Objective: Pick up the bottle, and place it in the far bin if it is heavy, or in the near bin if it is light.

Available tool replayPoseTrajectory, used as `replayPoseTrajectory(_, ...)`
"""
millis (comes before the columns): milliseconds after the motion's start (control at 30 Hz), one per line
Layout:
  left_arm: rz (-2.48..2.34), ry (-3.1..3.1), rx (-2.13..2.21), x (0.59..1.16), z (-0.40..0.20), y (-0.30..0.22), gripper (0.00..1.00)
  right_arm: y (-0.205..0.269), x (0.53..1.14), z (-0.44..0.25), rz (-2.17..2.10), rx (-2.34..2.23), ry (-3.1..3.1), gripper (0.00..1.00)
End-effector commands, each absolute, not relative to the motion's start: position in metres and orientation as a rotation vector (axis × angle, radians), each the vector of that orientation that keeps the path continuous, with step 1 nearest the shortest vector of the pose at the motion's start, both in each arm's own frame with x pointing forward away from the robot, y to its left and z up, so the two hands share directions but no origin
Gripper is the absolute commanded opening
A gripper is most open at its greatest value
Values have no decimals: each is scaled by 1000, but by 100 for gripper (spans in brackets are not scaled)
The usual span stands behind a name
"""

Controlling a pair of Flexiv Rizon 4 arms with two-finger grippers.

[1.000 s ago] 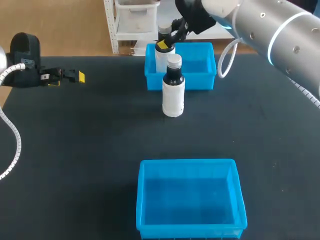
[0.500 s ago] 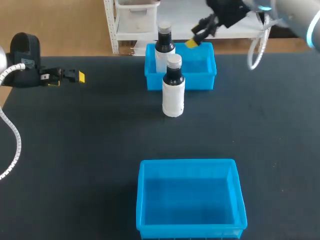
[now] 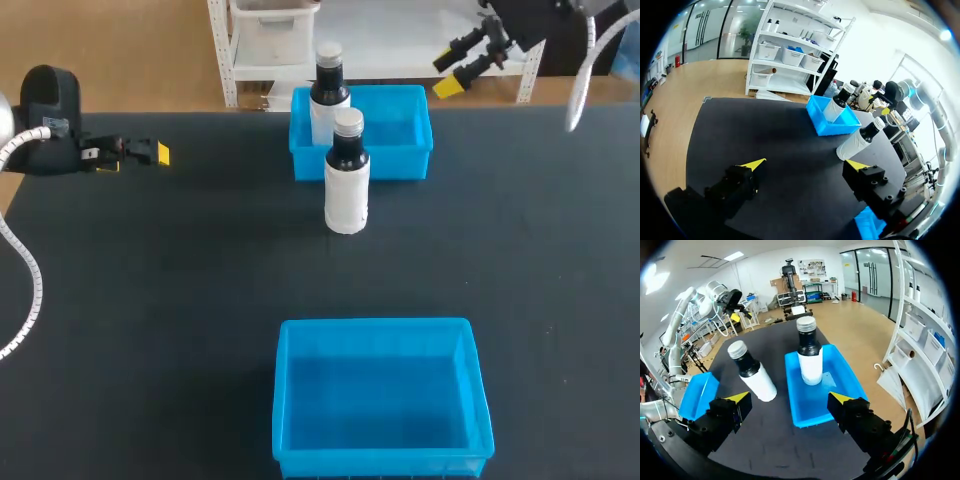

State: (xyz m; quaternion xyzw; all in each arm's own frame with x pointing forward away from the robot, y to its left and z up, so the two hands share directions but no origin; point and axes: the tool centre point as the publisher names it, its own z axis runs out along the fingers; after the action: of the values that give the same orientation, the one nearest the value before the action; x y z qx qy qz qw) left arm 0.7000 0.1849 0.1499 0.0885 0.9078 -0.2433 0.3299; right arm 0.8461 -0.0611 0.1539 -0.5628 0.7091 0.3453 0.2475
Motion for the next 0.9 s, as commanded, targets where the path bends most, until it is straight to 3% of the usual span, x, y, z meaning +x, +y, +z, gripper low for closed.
replayPoseTrajectory(33, -636, 2374, 231, 700, 150, 185, 100, -63, 800, 156, 790, -1430, 1919, 100)
replayPoseTrajectory(900, -636, 2374, 231, 700, 150, 185, 100, 2, 745, 133, 727, -1416, 1788, 100)
